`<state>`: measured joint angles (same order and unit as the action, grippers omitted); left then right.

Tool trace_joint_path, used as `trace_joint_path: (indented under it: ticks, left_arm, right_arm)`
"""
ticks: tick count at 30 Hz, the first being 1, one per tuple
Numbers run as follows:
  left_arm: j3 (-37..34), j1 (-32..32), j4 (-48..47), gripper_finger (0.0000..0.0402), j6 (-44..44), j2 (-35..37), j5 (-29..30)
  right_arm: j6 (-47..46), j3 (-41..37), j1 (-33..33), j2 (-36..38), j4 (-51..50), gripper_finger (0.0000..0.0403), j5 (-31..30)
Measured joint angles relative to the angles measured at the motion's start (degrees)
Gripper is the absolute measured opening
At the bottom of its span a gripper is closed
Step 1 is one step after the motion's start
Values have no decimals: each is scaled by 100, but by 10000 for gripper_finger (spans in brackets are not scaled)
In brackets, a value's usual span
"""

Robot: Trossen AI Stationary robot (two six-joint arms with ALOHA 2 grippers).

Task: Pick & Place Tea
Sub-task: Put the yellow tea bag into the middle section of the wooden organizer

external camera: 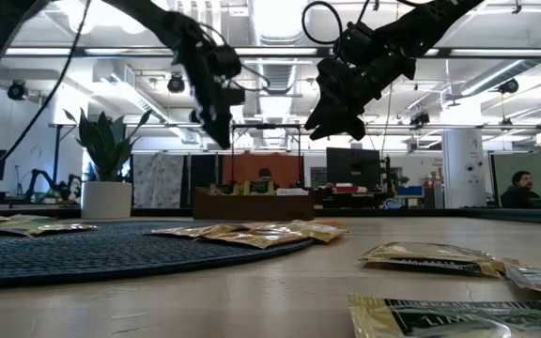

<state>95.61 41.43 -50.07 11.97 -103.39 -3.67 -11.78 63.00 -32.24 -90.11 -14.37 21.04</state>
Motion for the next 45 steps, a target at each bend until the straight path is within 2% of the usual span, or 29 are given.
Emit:
trace_joint_path:
  ticks: [2,3,6,9,13,18,20,23,29,37,40,45]
  left_arm:
    - [-210,-274,39,112,-417,239,-638]
    - [-361,-479,24,112,-466,348,-695]
    - [-989,-1094,-140,111,-553,673,-104]
    - [-1693,-1699,-450,110,-1061,1026,467]
    - [-2516,-2400,-946,110,-2728,1407,554]
    - [-3361,-3090,-1413,110,-5030,1793,131]
    - [-3687,-3368,-1443,110,-5720,1914,44]
    - [-4009,-3773,-1423,110,-6237,2076,12]
    - [-4196,-4122,-1195,110,-6553,2109,-274]
    - [-4024,-4301,1007,110,-4334,2080,264]
    - [-4050,-4300,1326,110,-4235,2079,276]
    - [-4052,-4304,1305,110,-4230,2078,274]
  right_arm:
    - [17,0,-4,0,1,148,1]
    - [21,-2,-6,0,0,148,0]
    - [29,-15,-8,0,2,146,8]
    - [43,-26,-8,0,0,146,54]
    - [146,-31,-8,0,2,146,172]
    - [296,-31,-3,0,12,146,212]
    - [329,-31,-3,0,18,146,217]
    - [388,-31,-3,0,27,146,369]
    - [392,-36,-3,0,46,146,455]
    - [279,-89,13,0,-679,146,467]
    - [352,-137,97,0,-1245,146,464]
    - [448,-465,493,50,-1909,146,472]
